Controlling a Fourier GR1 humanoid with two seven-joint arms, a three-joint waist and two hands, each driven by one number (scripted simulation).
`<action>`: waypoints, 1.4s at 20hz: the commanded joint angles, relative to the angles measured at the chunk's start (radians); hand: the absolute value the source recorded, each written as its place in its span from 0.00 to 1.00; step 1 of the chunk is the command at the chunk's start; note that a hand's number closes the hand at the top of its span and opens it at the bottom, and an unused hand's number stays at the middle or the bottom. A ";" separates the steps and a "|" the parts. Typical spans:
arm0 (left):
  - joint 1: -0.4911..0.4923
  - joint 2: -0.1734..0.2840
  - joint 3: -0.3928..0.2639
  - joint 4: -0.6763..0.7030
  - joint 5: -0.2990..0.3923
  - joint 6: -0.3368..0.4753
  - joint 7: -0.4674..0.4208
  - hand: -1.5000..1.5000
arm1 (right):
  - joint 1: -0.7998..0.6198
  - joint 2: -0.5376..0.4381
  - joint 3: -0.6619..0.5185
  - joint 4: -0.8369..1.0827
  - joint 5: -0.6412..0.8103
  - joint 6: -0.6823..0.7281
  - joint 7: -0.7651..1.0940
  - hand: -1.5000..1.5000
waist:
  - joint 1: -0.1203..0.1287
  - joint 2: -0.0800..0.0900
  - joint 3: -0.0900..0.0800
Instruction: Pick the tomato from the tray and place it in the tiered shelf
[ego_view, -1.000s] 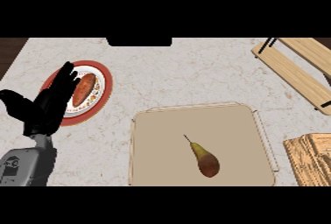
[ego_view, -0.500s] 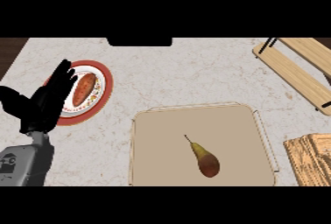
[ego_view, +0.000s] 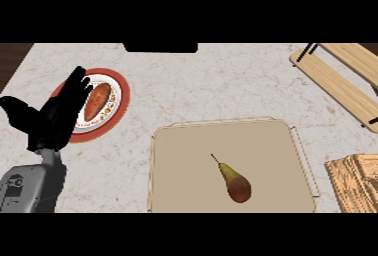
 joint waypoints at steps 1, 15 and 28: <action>0.007 0.032 0.036 0.009 0.031 -0.036 0.000 0.50 | -0.037 0.015 0.003 0.157 0.049 -0.142 -0.063 0.00 | 0.012 0.004 0.001; -0.022 -0.019 0.002 0.057 -0.012 -0.008 -0.045 0.50 | -0.177 -0.207 -0.094 0.493 -0.052 0.028 -0.280 0.00 | 0.014 0.010 0.002; -0.008 -0.004 0.010 0.010 -0.011 -0.008 -0.020 0.50 | -0.047 -0.479 -0.199 0.671 -0.142 0.406 -0.341 0.00 | 0.003 0.011 0.008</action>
